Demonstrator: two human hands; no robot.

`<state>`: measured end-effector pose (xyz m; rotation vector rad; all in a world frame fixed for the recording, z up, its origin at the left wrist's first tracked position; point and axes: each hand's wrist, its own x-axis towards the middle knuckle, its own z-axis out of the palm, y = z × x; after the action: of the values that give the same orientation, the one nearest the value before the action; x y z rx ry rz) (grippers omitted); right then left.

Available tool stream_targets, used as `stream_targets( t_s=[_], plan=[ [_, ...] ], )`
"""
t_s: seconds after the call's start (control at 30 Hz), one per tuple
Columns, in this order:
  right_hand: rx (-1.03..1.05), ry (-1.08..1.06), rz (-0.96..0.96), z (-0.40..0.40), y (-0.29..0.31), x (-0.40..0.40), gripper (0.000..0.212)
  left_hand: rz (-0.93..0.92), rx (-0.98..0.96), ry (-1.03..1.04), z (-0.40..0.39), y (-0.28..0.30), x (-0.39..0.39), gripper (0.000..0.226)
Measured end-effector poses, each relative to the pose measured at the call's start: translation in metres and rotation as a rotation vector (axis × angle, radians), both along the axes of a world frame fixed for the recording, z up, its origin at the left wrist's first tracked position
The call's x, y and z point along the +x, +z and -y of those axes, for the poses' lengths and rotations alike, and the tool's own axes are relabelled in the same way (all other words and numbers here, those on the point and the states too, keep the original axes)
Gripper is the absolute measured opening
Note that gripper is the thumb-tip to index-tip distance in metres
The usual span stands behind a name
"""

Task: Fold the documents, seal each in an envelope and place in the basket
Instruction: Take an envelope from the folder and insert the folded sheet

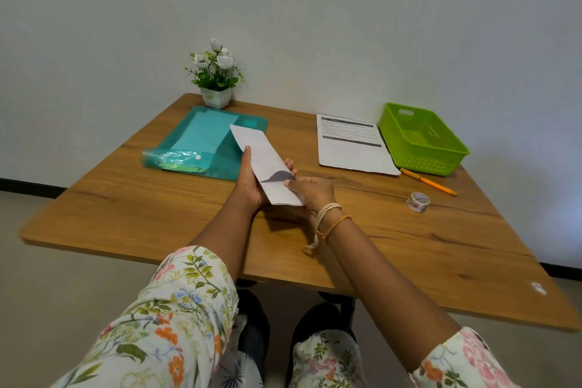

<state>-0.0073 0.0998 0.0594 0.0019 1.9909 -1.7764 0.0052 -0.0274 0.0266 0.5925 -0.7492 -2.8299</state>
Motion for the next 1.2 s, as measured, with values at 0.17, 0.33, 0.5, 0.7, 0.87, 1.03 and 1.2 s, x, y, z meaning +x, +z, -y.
stream_targets(
  t_s=[0.17,0.33,0.5,0.7,0.87,1.03,1.2],
  plan=[
    [-0.164,0.298,0.092,-0.015,0.008,0.005,0.014,-0.004,-0.015,-0.022,-0.001,-0.002,0.002,0.087],
    [-0.010,0.634,-0.192,-0.045,0.027,0.000,0.028,-0.019,0.000,-0.030,0.003,-0.002,0.004,0.086],
    [-0.017,0.464,-0.414,-0.037,0.012,-0.001,0.019,-0.006,0.068,0.003,-0.004,0.002,0.004,0.078],
    [0.315,0.246,-0.948,-0.011,-0.017,-0.006,0.010,0.015,0.024,0.013,-0.005,0.002,0.005,0.072],
    [0.603,0.329,-1.417,-0.008,-0.029,-0.006,0.019,0.029,-0.054,0.019,-0.002,0.002,0.003,0.062],
    [0.632,0.186,-1.533,0.002,-0.026,-0.008,0.013,0.096,-0.091,0.034,-0.004,0.003,0.002,0.060],
    [0.668,0.175,-1.557,0.005,-0.025,-0.008,0.013,0.104,-0.078,0.035,-0.006,0.001,0.003,0.060]
  ],
)
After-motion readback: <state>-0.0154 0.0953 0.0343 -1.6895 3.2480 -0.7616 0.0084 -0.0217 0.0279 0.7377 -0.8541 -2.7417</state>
